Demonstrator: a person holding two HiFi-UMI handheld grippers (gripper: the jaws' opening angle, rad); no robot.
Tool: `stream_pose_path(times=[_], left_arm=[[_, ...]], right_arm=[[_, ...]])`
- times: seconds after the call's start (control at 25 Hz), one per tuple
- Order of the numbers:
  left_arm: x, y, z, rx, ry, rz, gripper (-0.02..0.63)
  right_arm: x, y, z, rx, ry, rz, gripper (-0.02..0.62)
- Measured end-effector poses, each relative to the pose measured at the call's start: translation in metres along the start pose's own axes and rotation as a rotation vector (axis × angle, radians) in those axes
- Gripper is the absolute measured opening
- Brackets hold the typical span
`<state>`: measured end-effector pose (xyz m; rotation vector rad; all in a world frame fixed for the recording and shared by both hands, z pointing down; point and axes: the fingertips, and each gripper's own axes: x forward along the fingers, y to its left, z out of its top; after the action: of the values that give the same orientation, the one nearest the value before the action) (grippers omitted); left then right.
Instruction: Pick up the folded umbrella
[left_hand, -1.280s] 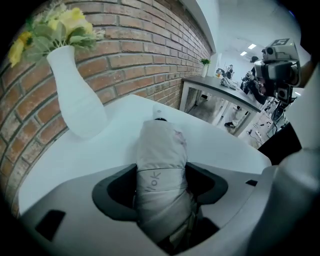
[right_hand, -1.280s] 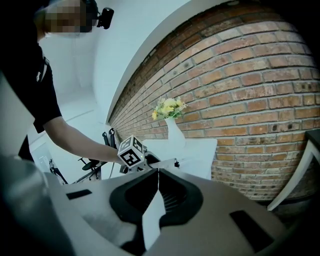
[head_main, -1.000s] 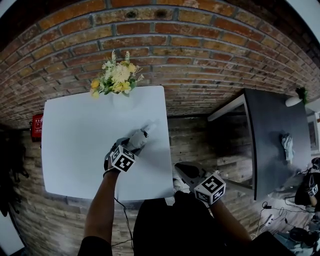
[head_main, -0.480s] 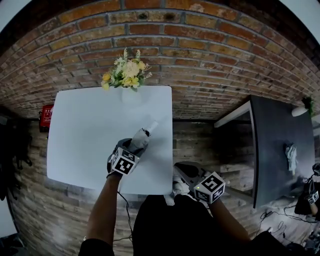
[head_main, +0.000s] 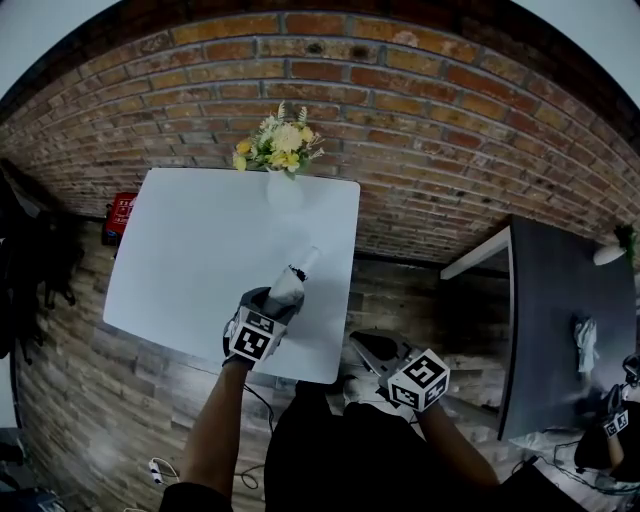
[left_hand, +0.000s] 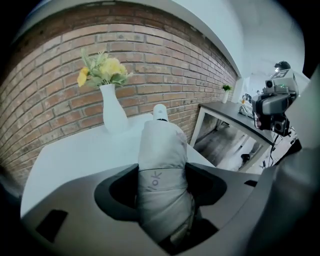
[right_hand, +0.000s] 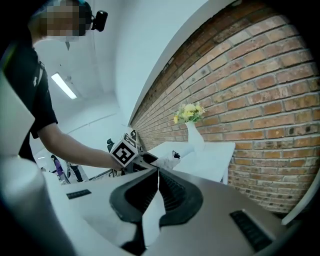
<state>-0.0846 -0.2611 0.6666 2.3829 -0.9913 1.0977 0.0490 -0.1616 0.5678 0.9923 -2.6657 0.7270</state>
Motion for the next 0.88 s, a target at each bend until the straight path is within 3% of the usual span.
stream_pose_path(times=[0.88], left_arm=[[-0.113, -0.117, -0.001, -0.192, -0.205, 0.179, 0.284]], right_arm=[[-0.065, 0.032, -0.019, -0.071, -0.024, 0.213, 0.023]])
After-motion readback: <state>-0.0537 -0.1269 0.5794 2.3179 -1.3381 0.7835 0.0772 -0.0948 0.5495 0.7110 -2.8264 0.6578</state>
